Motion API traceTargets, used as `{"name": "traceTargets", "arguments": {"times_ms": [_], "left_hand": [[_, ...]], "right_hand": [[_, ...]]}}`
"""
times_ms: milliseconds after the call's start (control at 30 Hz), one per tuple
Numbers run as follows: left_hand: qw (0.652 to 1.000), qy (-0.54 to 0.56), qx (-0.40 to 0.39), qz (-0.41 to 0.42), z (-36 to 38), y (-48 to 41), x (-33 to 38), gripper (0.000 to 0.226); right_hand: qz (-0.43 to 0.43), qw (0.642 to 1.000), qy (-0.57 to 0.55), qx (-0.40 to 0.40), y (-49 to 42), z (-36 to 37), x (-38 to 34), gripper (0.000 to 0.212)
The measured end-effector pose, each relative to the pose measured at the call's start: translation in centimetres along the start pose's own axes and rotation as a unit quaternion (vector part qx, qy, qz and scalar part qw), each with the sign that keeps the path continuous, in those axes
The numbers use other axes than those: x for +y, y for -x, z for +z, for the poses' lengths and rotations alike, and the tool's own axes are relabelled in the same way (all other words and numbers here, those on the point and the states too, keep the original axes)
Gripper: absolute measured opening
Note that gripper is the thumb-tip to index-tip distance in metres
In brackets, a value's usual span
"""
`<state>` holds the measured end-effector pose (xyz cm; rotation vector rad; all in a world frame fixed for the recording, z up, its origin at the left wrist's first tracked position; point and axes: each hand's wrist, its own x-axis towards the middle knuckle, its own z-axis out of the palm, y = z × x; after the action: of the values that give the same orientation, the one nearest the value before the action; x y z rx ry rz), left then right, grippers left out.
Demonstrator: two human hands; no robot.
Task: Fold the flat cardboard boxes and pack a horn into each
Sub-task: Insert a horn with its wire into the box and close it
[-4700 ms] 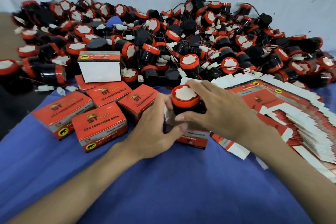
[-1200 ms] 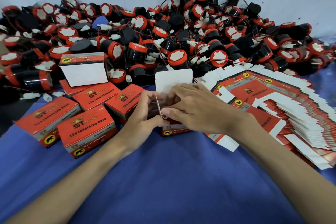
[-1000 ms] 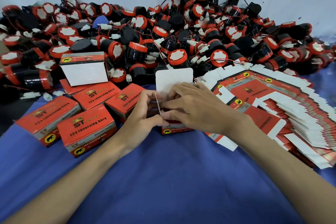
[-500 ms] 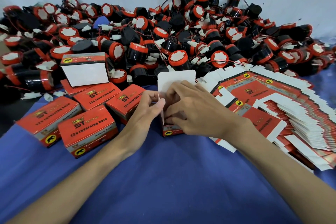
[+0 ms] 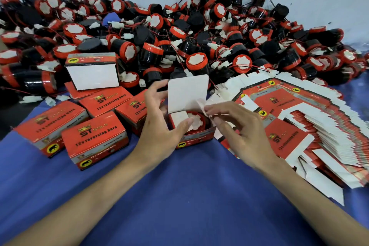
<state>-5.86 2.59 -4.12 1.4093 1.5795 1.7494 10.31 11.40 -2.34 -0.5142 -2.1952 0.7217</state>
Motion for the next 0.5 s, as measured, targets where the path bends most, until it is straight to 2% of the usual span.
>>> {"name": "traceTargets", "arguments": {"times_ms": [67,133,167,233,333,400,500], "left_hand": [[1.0,0.004,0.002,0.004,0.17,0.06,-0.07,0.089],[1.0,0.007,-0.008,-0.001,0.17,0.0,0.0,0.084],[1.0,-0.006,-0.011,-0.002,0.11,-0.06,0.04,0.074],[0.999,-0.048,-0.01,0.004,0.02,-0.17,0.04,0.046],[0.993,-0.111,-0.017,0.039,-0.25,-0.32,0.05,0.023],[0.986,-0.15,-0.028,0.07,-0.37,-0.31,-0.1,0.021],[0.97,-0.199,-0.069,0.122,-0.73,0.06,-0.24,0.029]], "right_hand": [[-0.022,0.998,0.035,-0.048,0.31,0.17,0.05,0.022],[-0.012,0.996,0.054,-0.07,0.37,0.25,0.01,0.016],[0.021,0.997,0.03,-0.07,0.24,0.22,-0.26,0.012],[0.1,0.992,-0.059,-0.049,-0.09,0.2,-0.75,0.031],[0.122,0.986,-0.112,-0.015,-0.31,0.14,-0.69,0.045],[0.109,0.99,-0.086,-0.014,-0.32,0.24,-0.48,0.038],[0.116,0.987,-0.108,-0.011,0.0,0.4,-0.03,0.023]]}}
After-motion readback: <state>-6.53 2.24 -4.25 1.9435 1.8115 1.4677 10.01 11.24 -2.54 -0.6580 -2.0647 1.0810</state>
